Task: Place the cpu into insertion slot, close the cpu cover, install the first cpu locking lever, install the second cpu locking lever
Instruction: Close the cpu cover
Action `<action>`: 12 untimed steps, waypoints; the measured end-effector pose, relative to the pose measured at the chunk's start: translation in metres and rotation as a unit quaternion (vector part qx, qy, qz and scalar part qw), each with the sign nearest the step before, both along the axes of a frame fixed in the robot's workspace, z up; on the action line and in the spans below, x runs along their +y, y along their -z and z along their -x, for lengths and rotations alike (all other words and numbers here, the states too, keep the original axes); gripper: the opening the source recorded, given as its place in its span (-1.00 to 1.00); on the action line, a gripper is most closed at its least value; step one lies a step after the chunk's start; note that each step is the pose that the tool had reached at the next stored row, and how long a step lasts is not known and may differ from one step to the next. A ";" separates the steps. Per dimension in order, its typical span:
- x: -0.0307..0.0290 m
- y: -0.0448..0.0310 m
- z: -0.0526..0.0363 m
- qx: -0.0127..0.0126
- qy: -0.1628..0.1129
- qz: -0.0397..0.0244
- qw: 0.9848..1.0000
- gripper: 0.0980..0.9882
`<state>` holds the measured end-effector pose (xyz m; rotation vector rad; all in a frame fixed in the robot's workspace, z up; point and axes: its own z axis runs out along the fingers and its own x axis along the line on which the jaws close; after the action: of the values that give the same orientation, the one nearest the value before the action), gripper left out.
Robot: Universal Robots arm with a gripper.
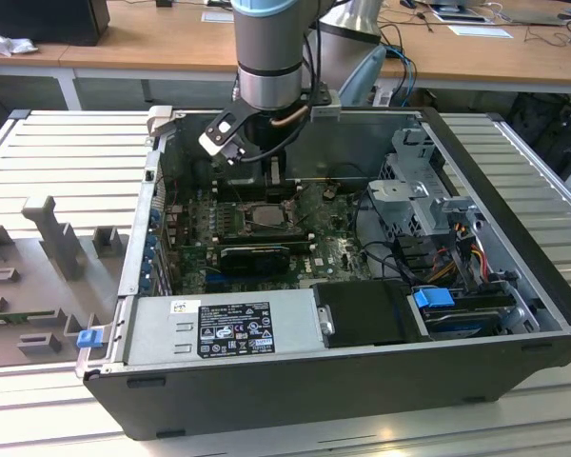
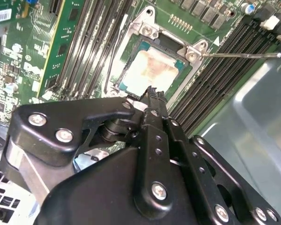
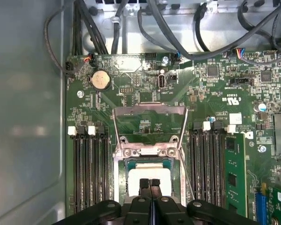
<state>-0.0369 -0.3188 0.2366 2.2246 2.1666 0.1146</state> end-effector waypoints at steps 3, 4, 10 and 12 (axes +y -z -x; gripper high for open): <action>0.0000 -0.0001 -0.0029 0.000 0.000 0.000 1.000 -0.98; 0.0000 -0.0002 -0.0029 0.000 0.000 0.000 1.000 -0.98; 0.0000 -0.0046 -0.0029 0.000 0.000 0.000 1.000 -0.98; 0.0000 -0.0056 -0.0030 0.000 0.000 0.000 1.000 -0.98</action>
<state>-0.0340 -0.3187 0.2421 2.2247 2.1665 0.1149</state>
